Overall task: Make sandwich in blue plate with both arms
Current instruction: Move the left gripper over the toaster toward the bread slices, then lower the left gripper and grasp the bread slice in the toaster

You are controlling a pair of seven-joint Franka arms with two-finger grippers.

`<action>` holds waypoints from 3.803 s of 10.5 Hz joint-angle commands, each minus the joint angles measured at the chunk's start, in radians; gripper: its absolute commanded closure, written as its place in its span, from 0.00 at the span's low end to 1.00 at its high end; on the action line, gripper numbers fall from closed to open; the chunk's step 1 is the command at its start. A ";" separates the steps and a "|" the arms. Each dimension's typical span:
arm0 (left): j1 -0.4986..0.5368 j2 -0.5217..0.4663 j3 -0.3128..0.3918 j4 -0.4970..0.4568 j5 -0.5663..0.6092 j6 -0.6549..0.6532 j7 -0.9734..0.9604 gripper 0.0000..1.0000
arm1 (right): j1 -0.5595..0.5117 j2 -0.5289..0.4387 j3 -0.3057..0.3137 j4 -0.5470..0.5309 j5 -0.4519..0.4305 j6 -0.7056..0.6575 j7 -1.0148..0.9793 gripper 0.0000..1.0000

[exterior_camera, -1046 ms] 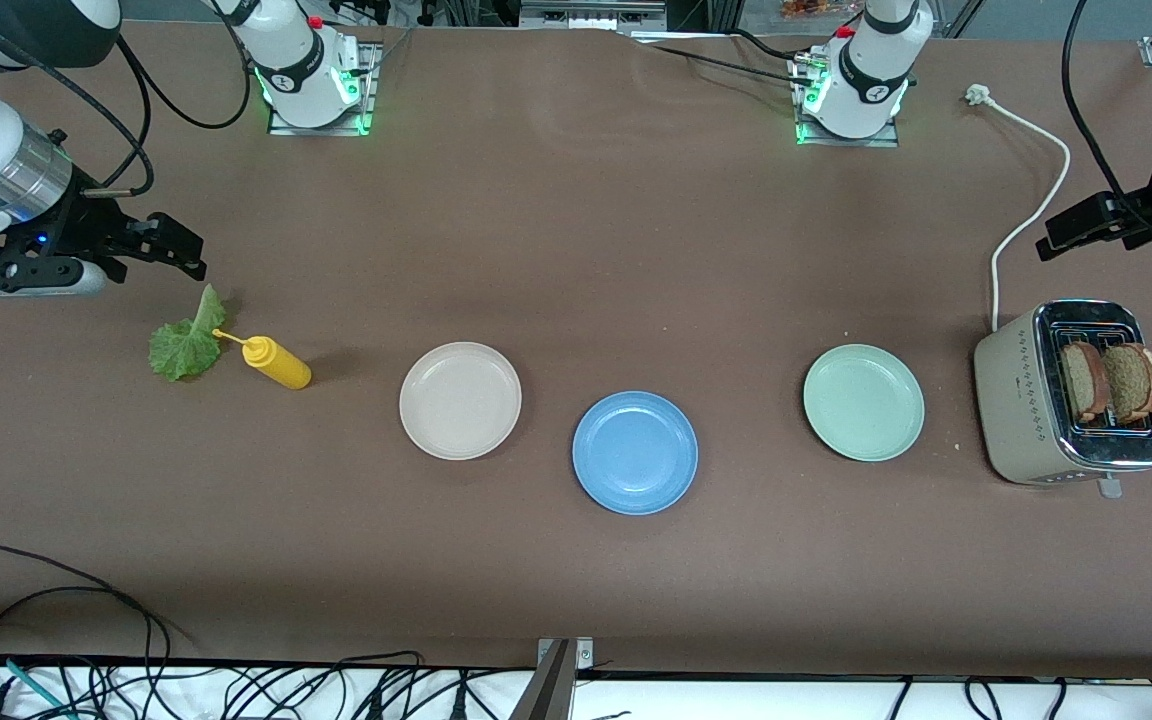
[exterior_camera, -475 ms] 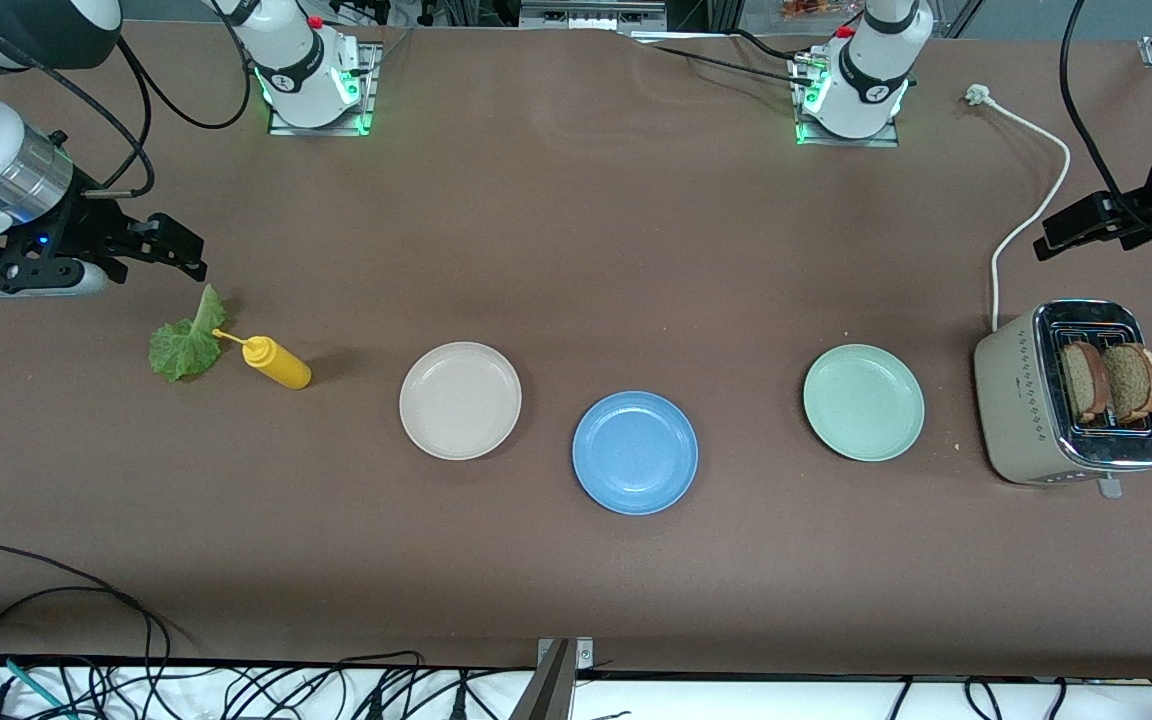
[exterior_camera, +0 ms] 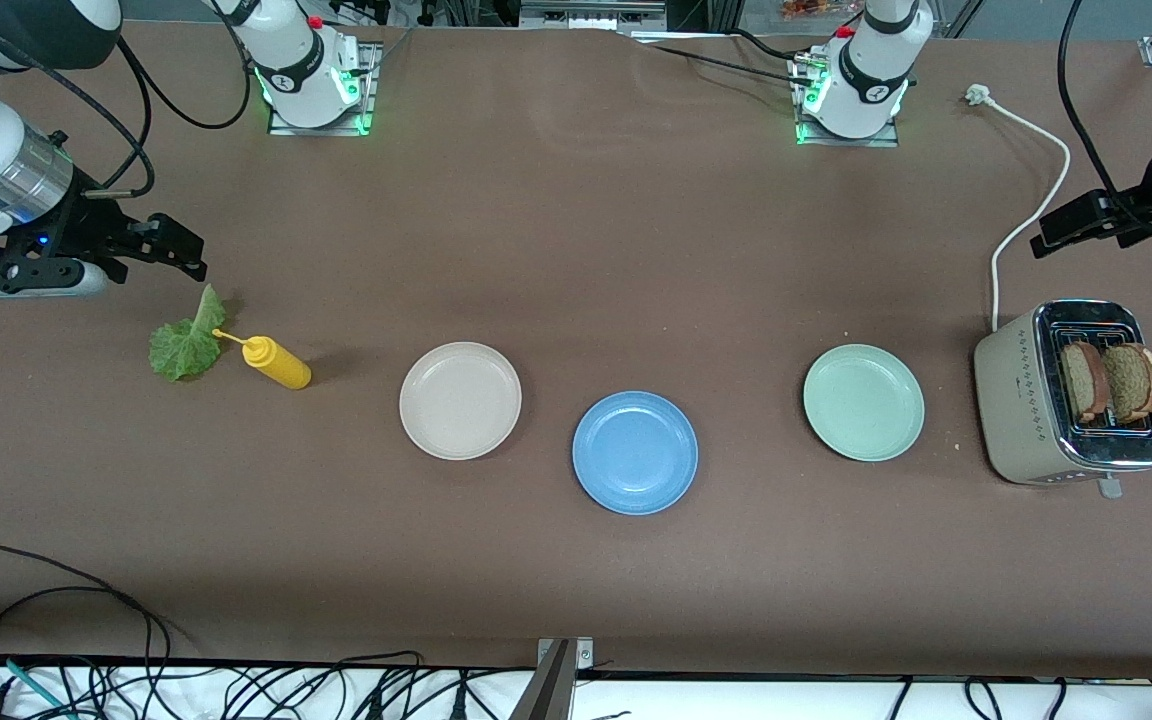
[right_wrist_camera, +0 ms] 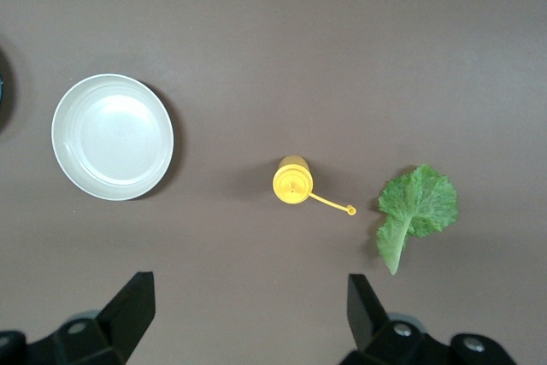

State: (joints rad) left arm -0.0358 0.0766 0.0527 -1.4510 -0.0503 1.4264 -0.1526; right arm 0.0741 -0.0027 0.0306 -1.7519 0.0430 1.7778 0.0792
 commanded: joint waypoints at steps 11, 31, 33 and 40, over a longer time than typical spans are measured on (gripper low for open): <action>0.051 0.093 0.030 0.012 0.053 -0.015 -0.001 0.00 | 0.001 0.001 -0.003 0.002 0.018 -0.009 0.002 0.00; 0.180 0.379 0.029 0.015 0.133 0.285 0.174 0.00 | 0.001 0.006 -0.003 0.000 0.018 -0.009 0.002 0.00; 0.192 0.411 0.029 0.012 0.133 0.315 0.252 0.00 | 0.001 0.004 -0.003 0.000 0.020 -0.009 0.002 0.00; 0.218 0.433 0.027 0.003 0.125 0.316 0.330 0.28 | 0.001 0.006 -0.003 0.000 0.020 -0.009 0.002 0.00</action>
State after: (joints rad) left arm 0.1728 0.5034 0.0887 -1.4595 0.0696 1.7461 0.1445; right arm 0.0739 0.0075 0.0300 -1.7530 0.0433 1.7777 0.0792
